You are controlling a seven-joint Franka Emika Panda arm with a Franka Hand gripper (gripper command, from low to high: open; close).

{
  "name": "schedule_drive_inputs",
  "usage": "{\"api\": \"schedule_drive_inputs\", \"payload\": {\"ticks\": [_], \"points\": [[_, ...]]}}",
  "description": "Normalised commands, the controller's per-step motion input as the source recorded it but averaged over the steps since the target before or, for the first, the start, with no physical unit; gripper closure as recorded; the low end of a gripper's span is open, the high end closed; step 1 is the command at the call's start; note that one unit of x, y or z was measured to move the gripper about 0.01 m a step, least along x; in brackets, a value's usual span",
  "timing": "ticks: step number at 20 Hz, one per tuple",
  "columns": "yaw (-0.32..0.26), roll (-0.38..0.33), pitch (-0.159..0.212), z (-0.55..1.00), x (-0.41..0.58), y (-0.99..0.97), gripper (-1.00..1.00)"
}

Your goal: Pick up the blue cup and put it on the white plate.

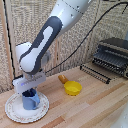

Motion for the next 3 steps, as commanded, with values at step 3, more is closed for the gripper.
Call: {"api": "schedule_drive_inputs", "payload": {"ticks": [3], "points": [[0.043,0.039,0.075,0.81,0.127,-0.04,-1.0]]}}
